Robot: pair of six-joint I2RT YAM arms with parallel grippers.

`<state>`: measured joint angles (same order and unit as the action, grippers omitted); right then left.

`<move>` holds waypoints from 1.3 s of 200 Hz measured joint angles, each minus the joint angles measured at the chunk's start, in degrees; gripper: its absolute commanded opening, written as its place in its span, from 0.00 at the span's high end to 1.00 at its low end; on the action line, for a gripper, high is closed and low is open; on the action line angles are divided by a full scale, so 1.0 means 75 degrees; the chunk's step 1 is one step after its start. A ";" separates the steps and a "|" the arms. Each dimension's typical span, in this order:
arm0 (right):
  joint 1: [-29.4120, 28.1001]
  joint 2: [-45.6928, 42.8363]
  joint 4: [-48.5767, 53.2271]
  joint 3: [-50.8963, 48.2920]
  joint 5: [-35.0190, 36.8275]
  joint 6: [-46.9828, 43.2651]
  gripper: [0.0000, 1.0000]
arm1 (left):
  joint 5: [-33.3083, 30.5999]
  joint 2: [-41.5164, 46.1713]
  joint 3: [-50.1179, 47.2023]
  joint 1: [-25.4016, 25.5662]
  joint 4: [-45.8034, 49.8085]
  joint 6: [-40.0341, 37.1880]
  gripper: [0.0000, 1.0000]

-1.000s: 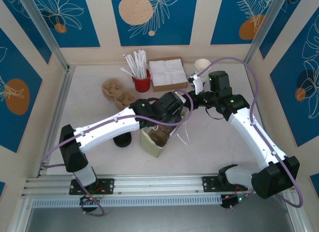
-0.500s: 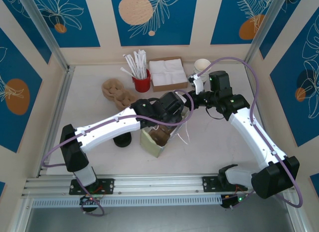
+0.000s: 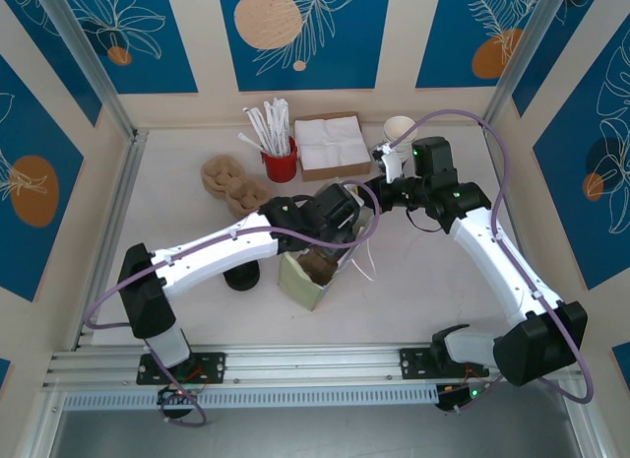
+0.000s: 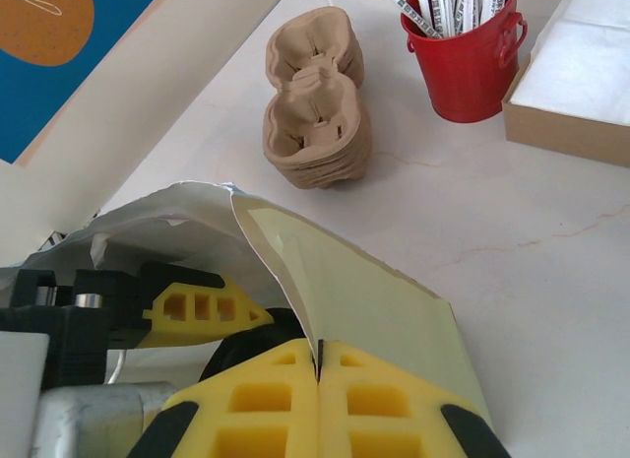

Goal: Pack the takeout coffee

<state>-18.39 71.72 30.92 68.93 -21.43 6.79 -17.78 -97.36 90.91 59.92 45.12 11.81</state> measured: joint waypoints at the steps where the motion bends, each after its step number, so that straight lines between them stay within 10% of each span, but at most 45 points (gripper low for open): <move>1: 0.0000 0.0009 0.0006 0.0006 0.0000 -0.0003 1.00 | 0.0000 0.0000 -0.0003 -0.0003 0.0000 0.0000 0.36; 260: -0.0012 0.0227 -0.0149 0.0262 0.0061 -0.0020 1.00 | -0.0038 0.0070 -0.0574 -0.0286 -0.0997 -0.0405 0.35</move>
<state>-18.48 73.43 29.80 70.89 -20.97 6.63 -18.06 -96.84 86.61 57.78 37.65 8.78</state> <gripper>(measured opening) 0.063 0.653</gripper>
